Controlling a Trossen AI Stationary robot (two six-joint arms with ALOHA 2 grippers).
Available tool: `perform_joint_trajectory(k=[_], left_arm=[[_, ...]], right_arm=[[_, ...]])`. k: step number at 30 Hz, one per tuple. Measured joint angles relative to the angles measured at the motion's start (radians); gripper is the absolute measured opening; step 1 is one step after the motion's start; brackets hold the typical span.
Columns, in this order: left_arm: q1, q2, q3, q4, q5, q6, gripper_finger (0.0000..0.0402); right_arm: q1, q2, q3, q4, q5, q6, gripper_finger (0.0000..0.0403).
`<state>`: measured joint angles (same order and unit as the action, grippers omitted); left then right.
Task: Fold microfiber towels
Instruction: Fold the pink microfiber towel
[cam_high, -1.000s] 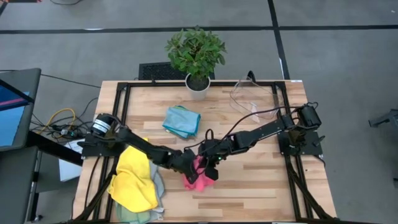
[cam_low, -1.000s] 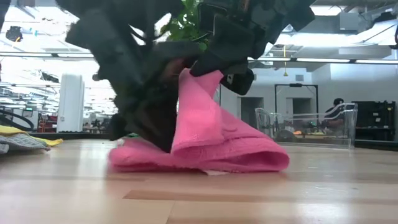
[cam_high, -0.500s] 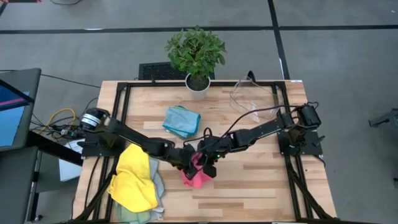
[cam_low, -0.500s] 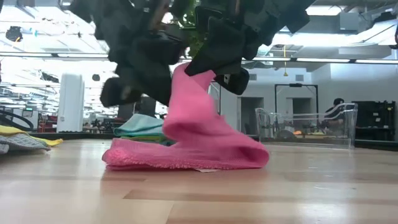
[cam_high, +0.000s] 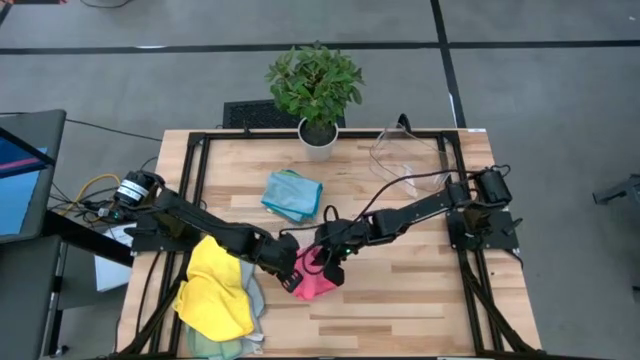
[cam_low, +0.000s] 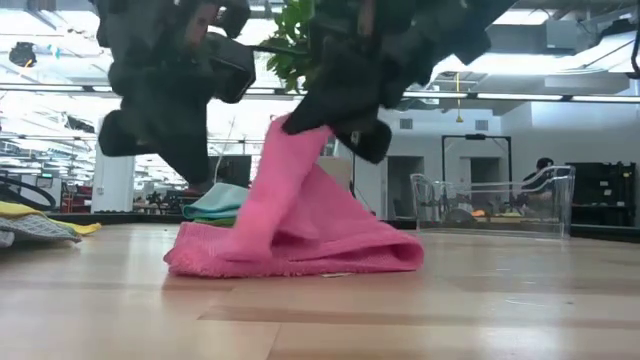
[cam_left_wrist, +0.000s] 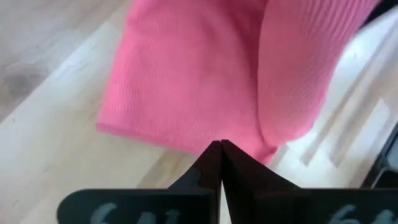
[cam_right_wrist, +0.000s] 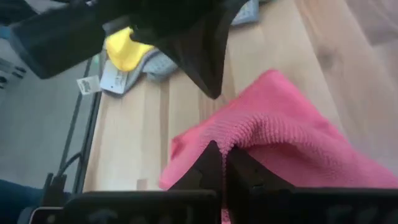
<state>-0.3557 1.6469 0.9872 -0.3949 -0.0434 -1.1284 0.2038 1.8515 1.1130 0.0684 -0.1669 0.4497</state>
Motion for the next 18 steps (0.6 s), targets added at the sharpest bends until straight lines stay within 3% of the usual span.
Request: perform_joint_trajectory(k=[7, 18], left_arm=[[-0.018, 0.026, -0.015, -0.015, -0.014, -0.025, 0.0], [-0.02, 0.064, -0.015, 0.023, -0.03, -0.017, 0.0]], right_arm=[[0.012, 0.056, 0.023, 0.022, -0.04, 0.014, 0.0027], [-0.009, 0.07, 0.062, 0.041, -0.018, 0.001, 0.0033]])
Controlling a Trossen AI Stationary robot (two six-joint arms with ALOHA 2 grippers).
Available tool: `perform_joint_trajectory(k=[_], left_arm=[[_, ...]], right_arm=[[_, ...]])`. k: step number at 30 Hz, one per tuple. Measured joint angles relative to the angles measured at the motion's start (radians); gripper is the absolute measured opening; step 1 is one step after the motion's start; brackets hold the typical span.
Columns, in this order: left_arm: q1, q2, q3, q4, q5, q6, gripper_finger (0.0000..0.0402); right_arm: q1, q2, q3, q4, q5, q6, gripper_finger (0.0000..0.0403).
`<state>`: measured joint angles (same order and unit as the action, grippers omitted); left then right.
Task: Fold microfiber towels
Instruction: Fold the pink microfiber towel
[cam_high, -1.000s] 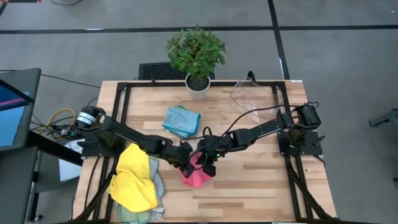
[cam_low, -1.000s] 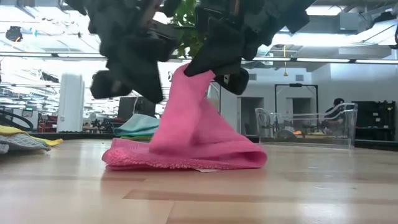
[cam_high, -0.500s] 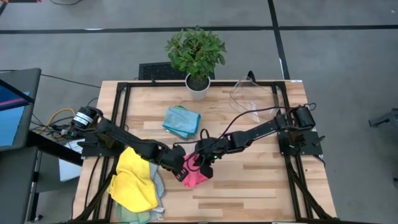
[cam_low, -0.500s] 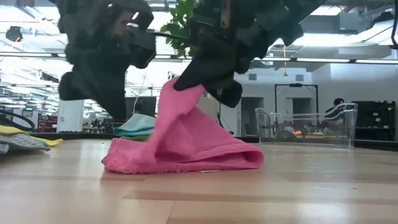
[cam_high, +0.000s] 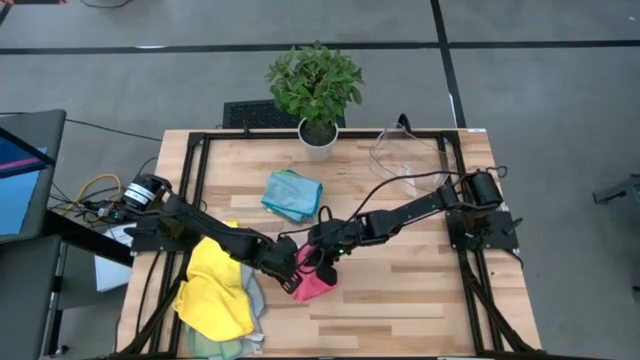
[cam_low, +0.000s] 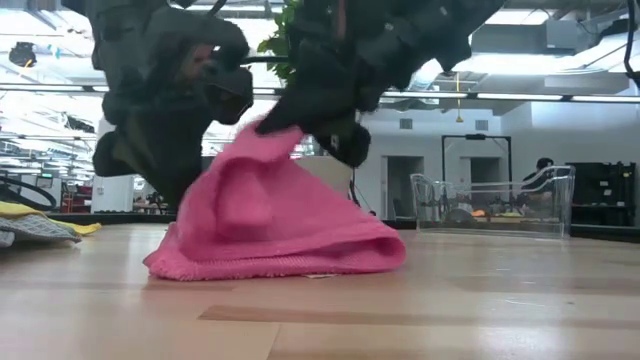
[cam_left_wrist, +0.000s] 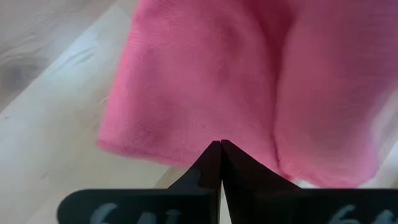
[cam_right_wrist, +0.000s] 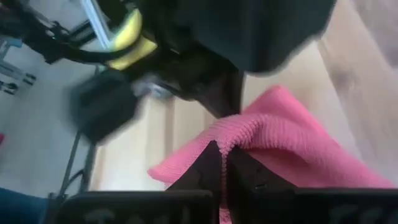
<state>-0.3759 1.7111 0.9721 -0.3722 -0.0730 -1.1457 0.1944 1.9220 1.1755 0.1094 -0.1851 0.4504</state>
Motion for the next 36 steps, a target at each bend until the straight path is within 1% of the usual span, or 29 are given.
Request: perform_joint_trajectory(k=[5, 7, 11, 14, 18, 22, 25, 30, 33, 34, 36], left_arm=[[0.0, 0.01, 0.0, 0.015, 0.006, -0.007, 0.0], [-0.002, 0.011, 0.0, 0.013, 0.007, -0.017, 0.0], [-0.004, -0.003, 0.0, 0.03, 0.017, -0.017, 0.0], [-0.004, -0.022, 0.0, 0.024, 0.031, -0.018, 0.0], [-0.003, -0.058, 0.0, 0.009, 0.06, -0.019, 0.0], [-0.004, -0.108, 0.0, -0.048, 0.067, -0.028, 0.0], [-0.003, -0.132, 0.0, -0.048, 0.061, -0.037, 0.0], [-0.011, -0.168, 0.0, -0.035, 0.092, -0.057, 0.0], [-0.029, -0.181, 0.001, -0.048, 0.093, -0.079, 0.0], [-0.047, -0.183, 0.001, -0.056, 0.076, -0.082, 0.0], [-0.098, -0.184, 0.001, -0.069, 0.001, -0.098, 0.0]], right_arm=[[0.001, 0.031, -0.001, 0.004, -0.044, 0.019, 0.0051], [0.002, 0.032, -0.002, 0.001, -0.044, 0.012, 0.0064], [-0.01, 0.027, -0.002, 0.038, -0.021, -0.021, 0.0106], [-0.023, 0.023, 0.004, 0.077, -0.023, -0.013, 0.0144], [-0.022, 0.023, 0.021, 0.079, -0.048, -0.037, 0.019], [-0.021, 0.023, 0.052, 0.016, -0.054, -0.039, 0.0226], [-0.019, 0.023, 0.055, -0.004, -0.052, -0.039, 0.0247], [-0.016, 0.021, 0.056, -0.017, -0.054, -0.034, 0.0254], [-0.008, -0.002, 0.057, -0.103, -0.049, -0.021, 0.0251], [0.001, -0.005, 0.058, -0.138, -0.04, -0.02, 0.025], [0.029, -0.008, 0.057, -0.22, -0.02, -0.033, 0.0249]])
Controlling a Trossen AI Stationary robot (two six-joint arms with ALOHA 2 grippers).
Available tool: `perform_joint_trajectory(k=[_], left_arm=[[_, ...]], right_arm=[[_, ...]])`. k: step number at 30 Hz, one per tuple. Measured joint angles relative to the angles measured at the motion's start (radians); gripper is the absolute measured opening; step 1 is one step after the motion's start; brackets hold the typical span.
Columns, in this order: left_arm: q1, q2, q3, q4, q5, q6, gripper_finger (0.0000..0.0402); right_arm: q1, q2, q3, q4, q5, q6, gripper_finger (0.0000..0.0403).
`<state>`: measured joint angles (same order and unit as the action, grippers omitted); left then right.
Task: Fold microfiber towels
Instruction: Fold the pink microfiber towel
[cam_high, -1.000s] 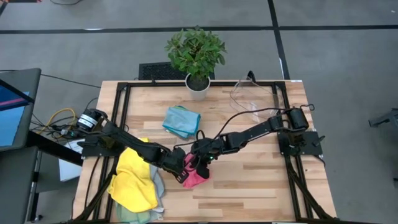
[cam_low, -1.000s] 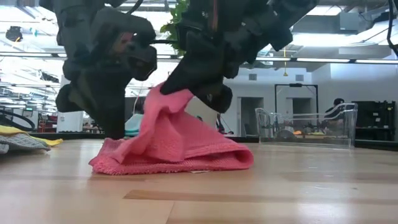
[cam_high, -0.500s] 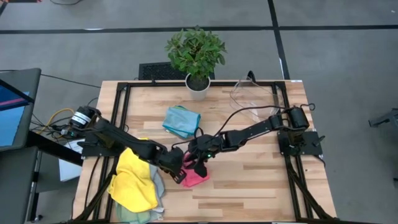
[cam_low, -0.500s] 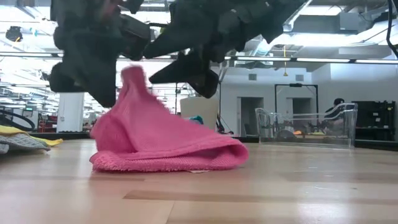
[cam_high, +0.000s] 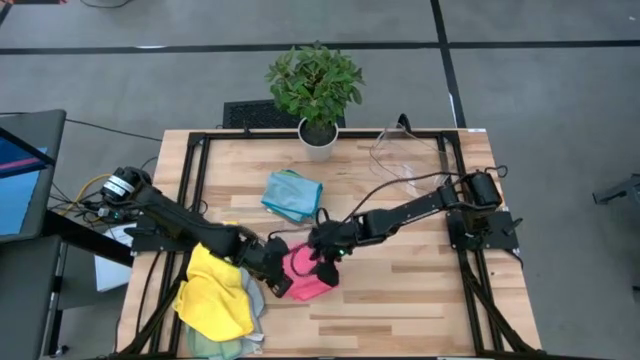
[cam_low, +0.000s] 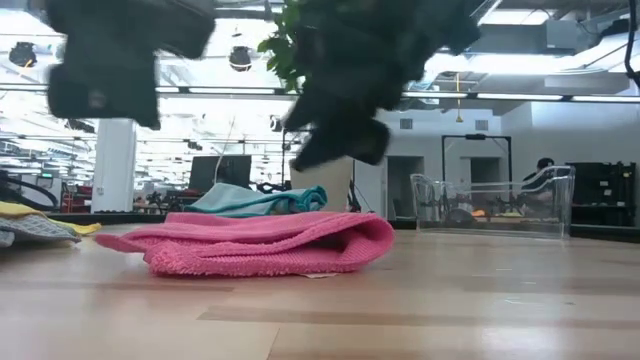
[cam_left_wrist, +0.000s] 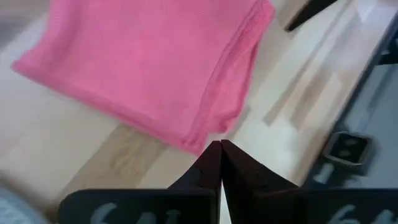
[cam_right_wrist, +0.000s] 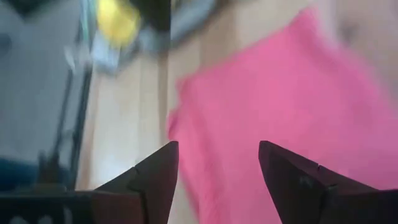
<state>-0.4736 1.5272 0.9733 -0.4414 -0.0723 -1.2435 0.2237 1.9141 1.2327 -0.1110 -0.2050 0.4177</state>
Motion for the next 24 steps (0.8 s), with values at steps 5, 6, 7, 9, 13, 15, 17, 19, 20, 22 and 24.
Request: perform_joint_trajectory(k=[5, 6, 7, 9, 13, 15, 17, 19, 20, 22, 24], left_arm=[[-0.137, 0.04, 0.0, -0.035, -0.224, -0.073, 0.0001], [-0.151, 0.053, 0.0, -0.043, -0.24, -0.11, 0.0004], [-0.158, 0.069, 0.0, -0.039, -0.24, -0.145, 0.0011], [-0.167, 0.105, 0.0, -0.035, -0.232, -0.211, 0.0033], [-0.165, 0.181, 0.0, 0.038, -0.188, -0.305, 0.0108], [-0.148, 0.216, 0.0, 0.061, -0.136, -0.361, 0.0152], [-0.13, 0.238, 0.0, 0.041, -0.093, -0.434, 0.0192], [-0.127, 0.242, 0.001, 0.045, -0.095, -0.499, 0.0224], [-0.127, 0.244, 0.002, 0.044, -0.113, -0.532, 0.0236], [-0.129, 0.244, 0.002, 0.053, -0.157, -0.6, 0.0253], [-0.129, 0.241, -0.001, 0.082, -0.235, -0.647, 0.0259]], right_arm=[[0.075, -0.001, -0.001, -0.098, 0.098, -0.05, 0.0248], [0.083, -0.001, -0.001, -0.103, 0.117, -0.049, 0.0248], [0.09, -0.004, -0.001, -0.102, 0.129, -0.042, 0.0248], [0.099, -0.012, -0.001, -0.104, 0.146, -0.018, 0.0248], [0.11, -0.029, -0.003, -0.111, 0.159, 0.024, 0.0248], [0.111, -0.039, 0.0, -0.101, 0.159, 0.045, 0.0248], [0.11, -0.058, -0.003, -0.129, 0.159, 0.054, 0.0248], [0.11, -0.063, 0.0, -0.115, 0.161, 0.068, 0.0248], [0.11, -0.073, -0.002, -0.13, 0.161, 0.072, 0.0248], [0.115, -0.085, -0.002, -0.122, 0.164, 0.076, 0.0248], [0.118, -0.09, 0.0, -0.126, 0.173, 0.079, 0.0248]])
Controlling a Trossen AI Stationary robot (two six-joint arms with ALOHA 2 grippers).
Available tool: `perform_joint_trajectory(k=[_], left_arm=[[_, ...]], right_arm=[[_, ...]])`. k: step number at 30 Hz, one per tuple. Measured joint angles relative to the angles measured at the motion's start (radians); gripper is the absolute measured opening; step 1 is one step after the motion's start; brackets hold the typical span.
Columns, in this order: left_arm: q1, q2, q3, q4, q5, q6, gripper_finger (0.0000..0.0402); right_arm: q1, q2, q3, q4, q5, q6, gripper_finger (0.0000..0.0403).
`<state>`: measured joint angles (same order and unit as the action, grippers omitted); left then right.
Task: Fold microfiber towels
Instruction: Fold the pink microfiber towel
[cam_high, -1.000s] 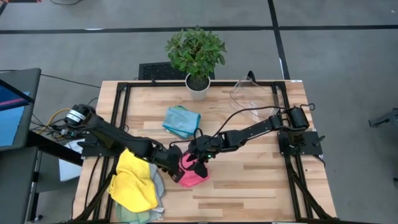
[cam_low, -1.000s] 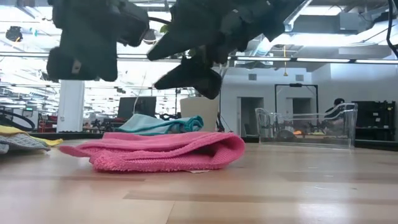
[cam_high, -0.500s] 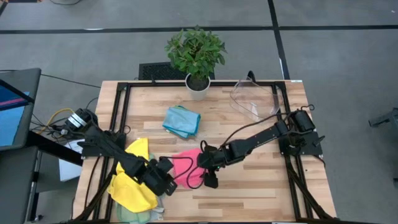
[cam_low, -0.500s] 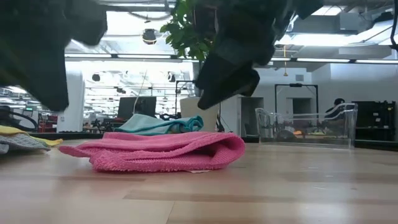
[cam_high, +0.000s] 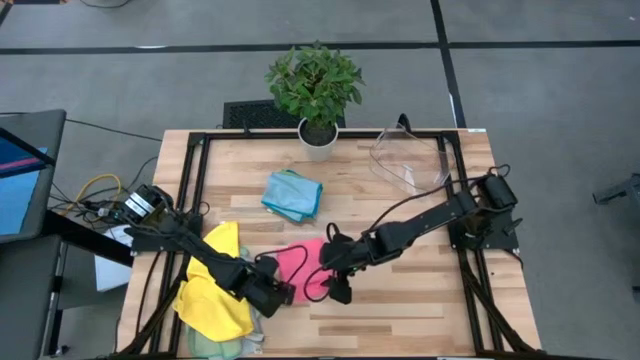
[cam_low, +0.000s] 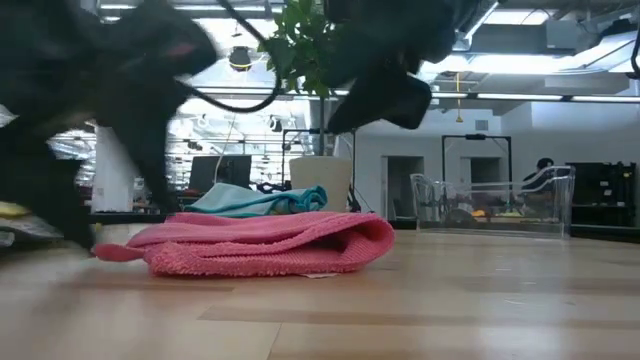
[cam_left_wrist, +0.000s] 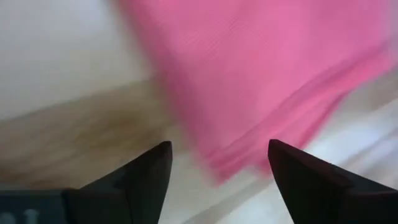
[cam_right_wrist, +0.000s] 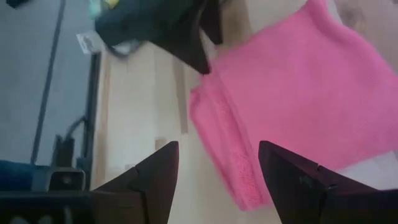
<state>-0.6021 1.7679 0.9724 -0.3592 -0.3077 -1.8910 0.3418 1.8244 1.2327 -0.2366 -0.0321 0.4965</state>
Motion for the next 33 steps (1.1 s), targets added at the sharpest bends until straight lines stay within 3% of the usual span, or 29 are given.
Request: perform_joint_trajectory(k=[6, 12, 18, 33], left_arm=[[0.002, 0.008, 0.001, 0.105, -0.104, -0.071, 0.0253], [0.001, 0.018, 0.0, 0.105, -0.069, -0.095, 0.0241], [-0.007, -0.052, 0.0, 0.074, -0.007, -0.05, 0.0232], [-0.009, 0.021, 0.001, 0.062, -0.054, -0.175, 0.0226]], right_arm=[[0.01, -0.005, -0.002, -0.003, 0.011, 0.0, 0.0248], [0.015, -0.005, -0.002, -0.003, 0.011, -0.001, 0.0248], [0.017, -0.005, -0.002, -0.003, 0.01, -0.015, 0.0248], [0.018, -0.005, -0.002, -0.005, 0.01, -0.033, 0.0248]])
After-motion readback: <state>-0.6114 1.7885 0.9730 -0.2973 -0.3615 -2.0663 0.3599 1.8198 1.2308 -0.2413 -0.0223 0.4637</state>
